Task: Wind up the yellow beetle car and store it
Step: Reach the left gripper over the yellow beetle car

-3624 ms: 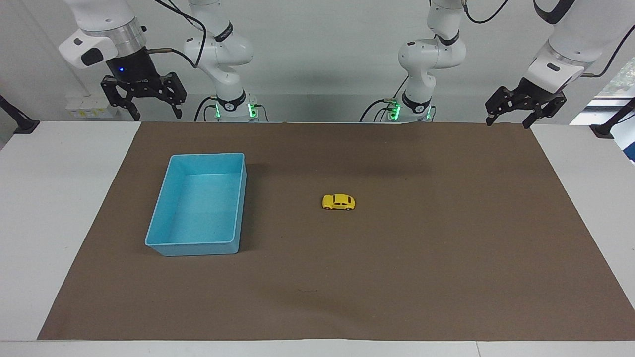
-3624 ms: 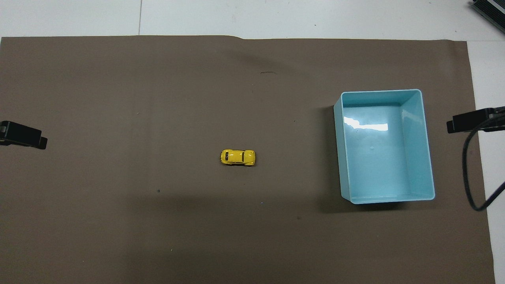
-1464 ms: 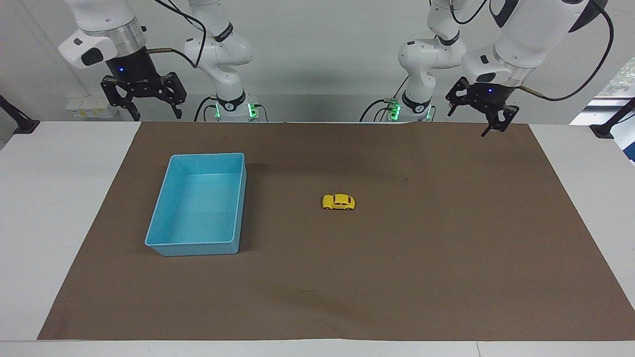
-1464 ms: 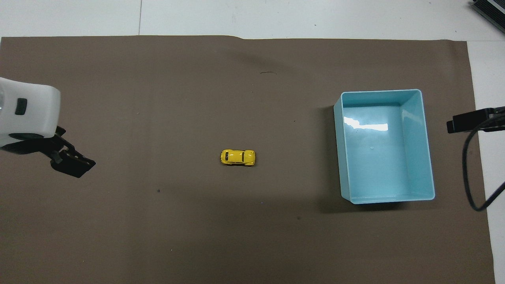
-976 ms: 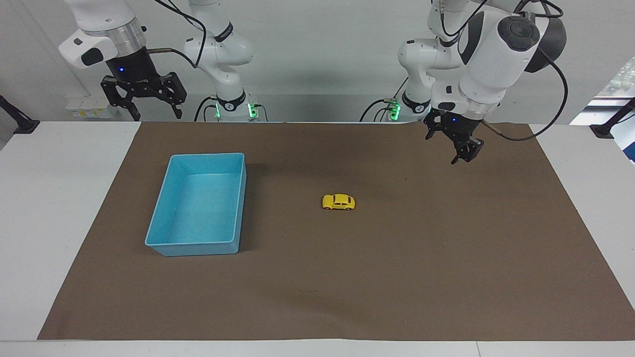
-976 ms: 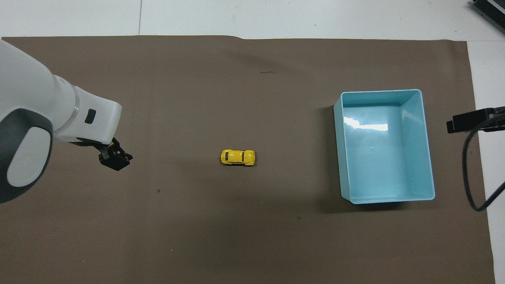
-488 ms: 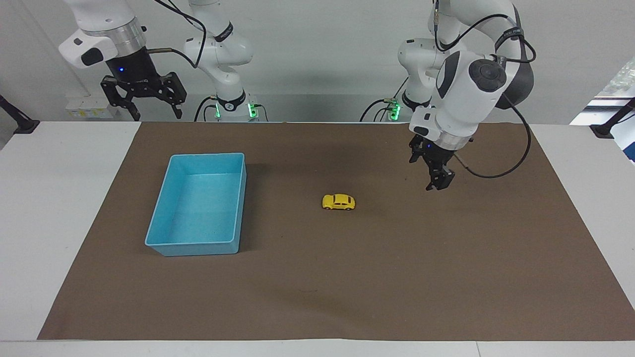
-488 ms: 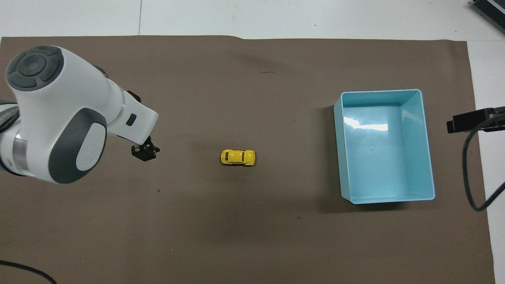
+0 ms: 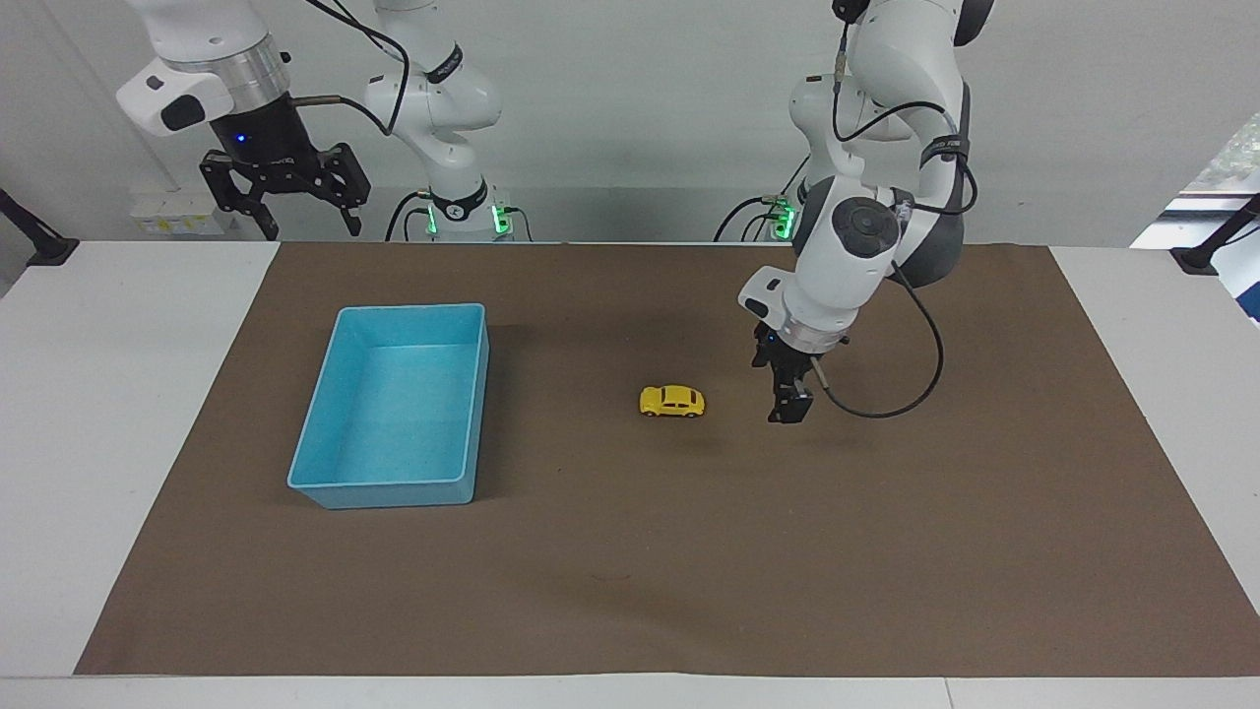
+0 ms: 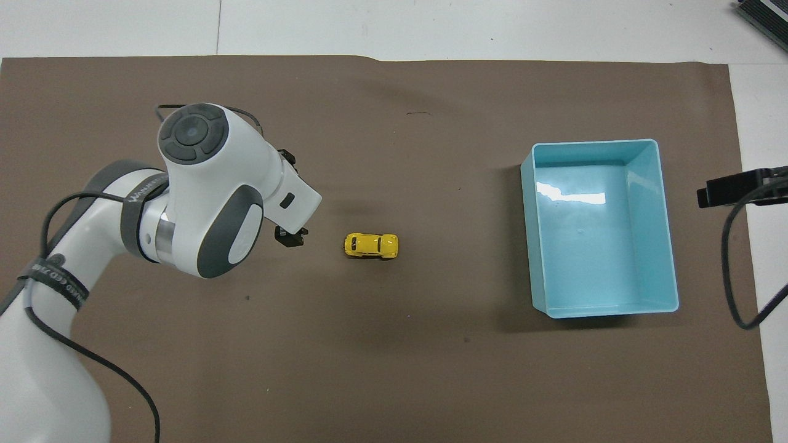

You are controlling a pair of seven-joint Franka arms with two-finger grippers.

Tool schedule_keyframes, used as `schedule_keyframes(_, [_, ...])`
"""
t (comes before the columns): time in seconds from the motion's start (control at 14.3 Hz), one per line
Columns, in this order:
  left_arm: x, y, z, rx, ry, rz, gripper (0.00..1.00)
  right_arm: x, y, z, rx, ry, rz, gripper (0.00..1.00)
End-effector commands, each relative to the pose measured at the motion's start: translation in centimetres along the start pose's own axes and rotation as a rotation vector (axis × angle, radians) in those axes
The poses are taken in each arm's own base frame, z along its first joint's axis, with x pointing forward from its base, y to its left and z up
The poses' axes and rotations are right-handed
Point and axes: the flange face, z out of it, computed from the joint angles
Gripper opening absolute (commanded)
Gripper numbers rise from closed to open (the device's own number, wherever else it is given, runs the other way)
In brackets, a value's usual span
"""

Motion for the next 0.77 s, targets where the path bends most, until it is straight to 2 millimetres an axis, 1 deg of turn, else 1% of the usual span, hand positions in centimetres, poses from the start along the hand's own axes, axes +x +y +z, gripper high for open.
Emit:
schedule_keyframes(0.0, [2.0, 2.1, 2.1, 0.035, 0.020, 0.055, 1.00, -0.5, 0.1, -0.2, 0.000, -0.007, 0.019, 1.00])
schedule_keyframes(0.21, [4.3, 4.2, 3.9, 0.059, 0.027, 0.049, 1.00, -0.5, 0.1, -0.2, 0.000, -0.007, 0.019, 1.00])
schedule_keyframes(0.35, [5.0, 5.7, 5.6, 0.056, 0.026, 0.039, 1.00, -0.5, 0.1, -0.2, 0.000, -0.007, 0.019, 1.00])
schedule_keyframes(0.42, [5.8, 6.3, 6.0, 0.057, 0.029, 0.022, 1.00, -0.5, 0.1, -0.2, 0.000, -0.007, 0.019, 1.00])
schedule_keyframes(0.49, [6.4, 6.6, 7.0, 0.059, 0.034, 0.009, 1.00, -0.5, 0.1, -0.2, 0.000, -0.007, 0.019, 1.00])
schedule_keyframes(0.63, [6.8, 6.7, 7.6, 0.069, 0.045, -0.008, 1.00, -0.5, 0.1, -0.2, 0.000, -0.007, 0.019, 1.00])
schedule_keyframes(0.7, [8.0, 7.6, 8.9, 0.061, 0.042, -0.009, 1.00, -0.5, 0.1, -0.2, 0.000, -0.007, 0.019, 1.00])
